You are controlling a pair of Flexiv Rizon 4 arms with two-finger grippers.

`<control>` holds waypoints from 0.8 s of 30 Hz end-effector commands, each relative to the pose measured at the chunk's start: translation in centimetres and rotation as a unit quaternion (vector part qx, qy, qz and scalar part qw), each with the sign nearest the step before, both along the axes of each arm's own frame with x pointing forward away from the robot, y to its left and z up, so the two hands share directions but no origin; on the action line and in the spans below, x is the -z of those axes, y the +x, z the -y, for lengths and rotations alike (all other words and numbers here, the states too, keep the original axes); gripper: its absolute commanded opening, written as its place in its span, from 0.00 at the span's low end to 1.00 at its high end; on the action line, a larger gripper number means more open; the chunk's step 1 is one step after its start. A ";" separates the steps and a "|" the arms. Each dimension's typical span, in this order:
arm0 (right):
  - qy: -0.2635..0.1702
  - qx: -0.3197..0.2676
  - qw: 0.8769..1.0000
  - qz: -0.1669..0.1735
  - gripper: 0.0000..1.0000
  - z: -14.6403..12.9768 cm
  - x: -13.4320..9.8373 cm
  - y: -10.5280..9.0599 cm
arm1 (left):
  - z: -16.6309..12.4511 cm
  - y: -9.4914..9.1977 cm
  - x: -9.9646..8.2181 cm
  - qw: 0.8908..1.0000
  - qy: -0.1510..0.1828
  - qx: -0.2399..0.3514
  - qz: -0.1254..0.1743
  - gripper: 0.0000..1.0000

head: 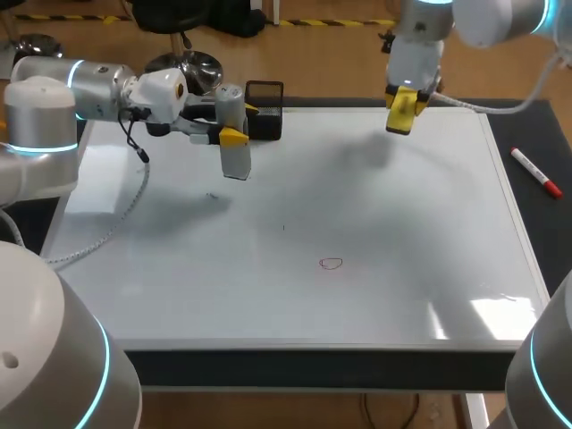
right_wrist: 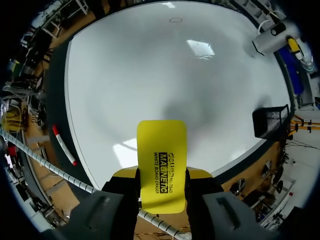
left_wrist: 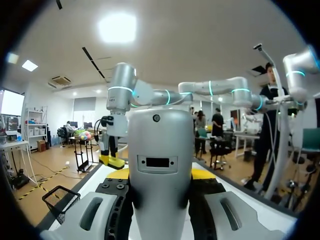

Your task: Pick up the inspection probe, press it on each red-marked spot on the whiteboard one by one, put down the probe, pick up the eraser, and wipe off all the red marks.

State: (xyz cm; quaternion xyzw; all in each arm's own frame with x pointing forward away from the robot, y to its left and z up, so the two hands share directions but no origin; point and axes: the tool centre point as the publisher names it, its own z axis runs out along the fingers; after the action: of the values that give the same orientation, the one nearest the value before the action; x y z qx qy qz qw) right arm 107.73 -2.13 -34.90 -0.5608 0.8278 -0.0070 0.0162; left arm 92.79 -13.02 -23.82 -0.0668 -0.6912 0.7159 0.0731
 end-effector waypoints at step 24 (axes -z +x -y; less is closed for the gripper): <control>0.009 -0.132 0.991 0.022 0.00 -11.2 -0.8 -11.8 | 0.0 -0.1 -0.1 1.000 0.000 -0.001 0.001 0.00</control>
State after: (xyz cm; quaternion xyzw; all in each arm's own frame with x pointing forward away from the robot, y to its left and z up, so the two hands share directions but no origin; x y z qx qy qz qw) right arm 97.44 8.38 -34.12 -0.6631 0.7480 -0.0001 0.0284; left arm 92.79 -13.02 -23.82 -0.0667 -0.6912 0.7159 0.0730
